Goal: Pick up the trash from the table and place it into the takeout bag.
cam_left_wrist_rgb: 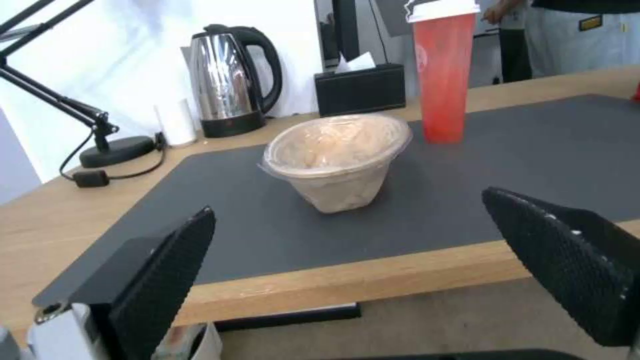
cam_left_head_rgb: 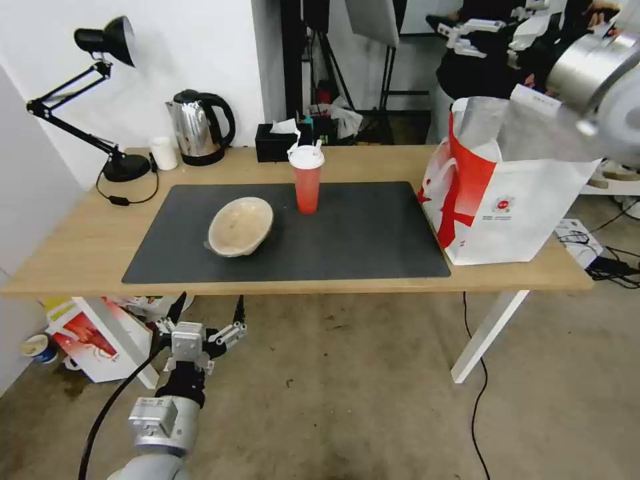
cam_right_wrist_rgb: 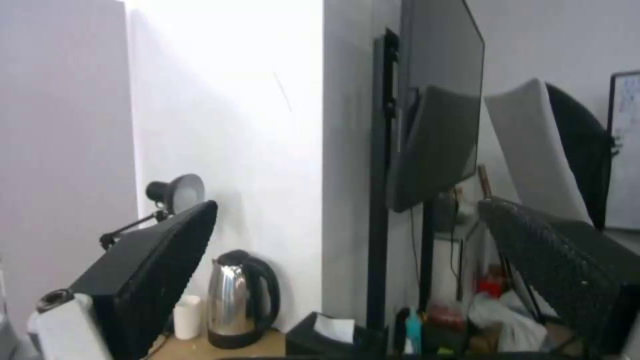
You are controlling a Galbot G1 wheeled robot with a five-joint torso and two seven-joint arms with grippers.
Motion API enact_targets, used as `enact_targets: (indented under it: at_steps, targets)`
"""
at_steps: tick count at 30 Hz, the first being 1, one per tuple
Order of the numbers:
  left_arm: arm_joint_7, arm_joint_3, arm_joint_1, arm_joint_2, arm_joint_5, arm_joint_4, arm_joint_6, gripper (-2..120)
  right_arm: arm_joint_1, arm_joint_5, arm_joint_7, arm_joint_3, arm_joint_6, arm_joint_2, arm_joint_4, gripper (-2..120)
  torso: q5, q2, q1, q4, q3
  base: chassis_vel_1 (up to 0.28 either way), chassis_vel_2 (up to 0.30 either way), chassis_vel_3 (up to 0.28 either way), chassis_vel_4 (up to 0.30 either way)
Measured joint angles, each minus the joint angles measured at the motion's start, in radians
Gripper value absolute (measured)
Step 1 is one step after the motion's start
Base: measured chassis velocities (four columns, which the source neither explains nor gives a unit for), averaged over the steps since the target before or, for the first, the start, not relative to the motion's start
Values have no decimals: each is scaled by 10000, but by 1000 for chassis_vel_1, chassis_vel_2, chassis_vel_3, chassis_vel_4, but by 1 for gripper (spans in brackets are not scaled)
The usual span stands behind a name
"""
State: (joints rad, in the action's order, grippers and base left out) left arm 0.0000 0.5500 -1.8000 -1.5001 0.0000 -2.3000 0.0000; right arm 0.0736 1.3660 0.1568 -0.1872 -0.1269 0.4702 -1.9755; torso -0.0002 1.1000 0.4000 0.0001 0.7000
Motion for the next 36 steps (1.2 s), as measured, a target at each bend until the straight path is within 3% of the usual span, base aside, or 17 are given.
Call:
enact_targets:
  at_steps: [7,23,26,32,36]
  targets:
    - [0,0,0,0,0,0,0,100,1142,-630,294,34,968,215,-1091,100,-2,0,0,0,0,0,0,0,0]
    - [0,-1,0,1,0,0,0,100,1972,-1543,740,1,1429,1732,-969,100,-1,1,0,-1,0,0,0,0,0]
    - [0,-1,0,0,0,0,0,100,2396,-2256,1086,106,1430,2827,-676,100,-2,0,1,2,1,0,0,0,0]
    - [0,-1,0,1,0,0,0,100,2937,-3274,1332,357,1410,4117,-422,100,-1,0,1,-1,1,0,0,0,0]
    - [-1,1,0,1,0,0,0,100,3577,-4546,1326,969,1388,5774,217,100,0,0,1,0,1,0,0,0,0]
